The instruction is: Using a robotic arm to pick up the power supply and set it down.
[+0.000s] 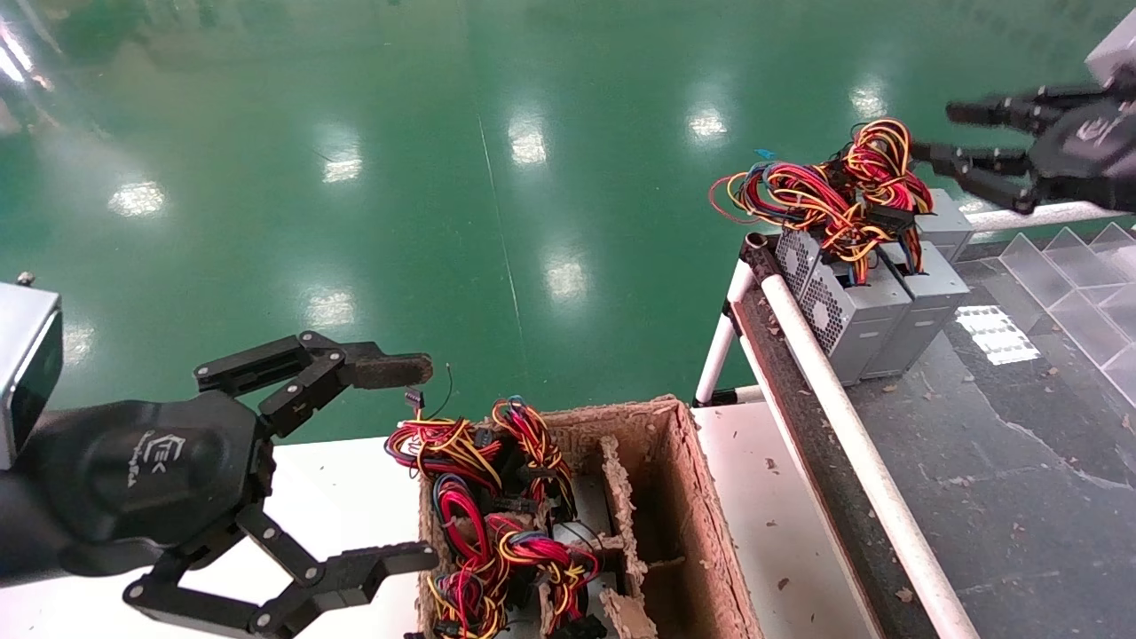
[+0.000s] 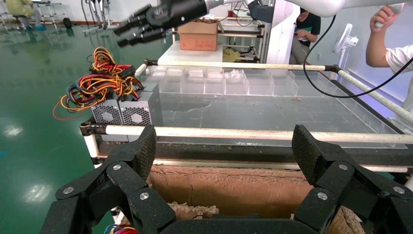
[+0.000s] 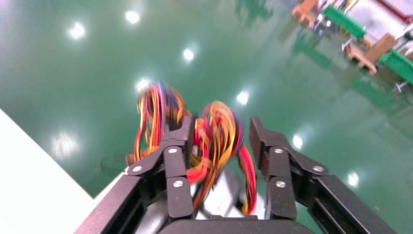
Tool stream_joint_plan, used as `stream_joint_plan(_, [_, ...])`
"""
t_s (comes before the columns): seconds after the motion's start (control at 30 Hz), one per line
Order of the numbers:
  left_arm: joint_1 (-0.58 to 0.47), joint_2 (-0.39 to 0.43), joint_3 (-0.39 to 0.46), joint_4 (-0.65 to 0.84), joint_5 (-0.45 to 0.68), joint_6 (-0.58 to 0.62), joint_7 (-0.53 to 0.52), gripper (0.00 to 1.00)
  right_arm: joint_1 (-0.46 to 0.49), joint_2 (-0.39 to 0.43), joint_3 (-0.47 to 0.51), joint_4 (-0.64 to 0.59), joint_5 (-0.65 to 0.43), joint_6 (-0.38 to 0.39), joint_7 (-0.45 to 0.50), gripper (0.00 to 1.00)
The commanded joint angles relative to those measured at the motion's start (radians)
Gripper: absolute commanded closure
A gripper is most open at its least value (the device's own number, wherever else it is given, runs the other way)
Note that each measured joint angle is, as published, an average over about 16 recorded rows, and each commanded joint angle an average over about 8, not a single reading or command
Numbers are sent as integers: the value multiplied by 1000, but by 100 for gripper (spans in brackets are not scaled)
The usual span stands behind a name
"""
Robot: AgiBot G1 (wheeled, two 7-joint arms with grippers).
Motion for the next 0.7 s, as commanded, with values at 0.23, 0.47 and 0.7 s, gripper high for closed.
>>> stream_joint_plan(0.23, [0, 0, 0, 0, 0, 0, 0, 0, -37, 5, 23, 35, 72, -45, 13, 0])
stream_joint_plan(0.47, [0, 0, 0, 0, 0, 0, 0, 0, -109, 19, 33, 119, 140, -82, 48, 0])
stream_joint_plan(0.7, [0, 0, 0, 0, 0, 0, 0, 0, -181, 33, 43, 202, 209, -118, 81, 0])
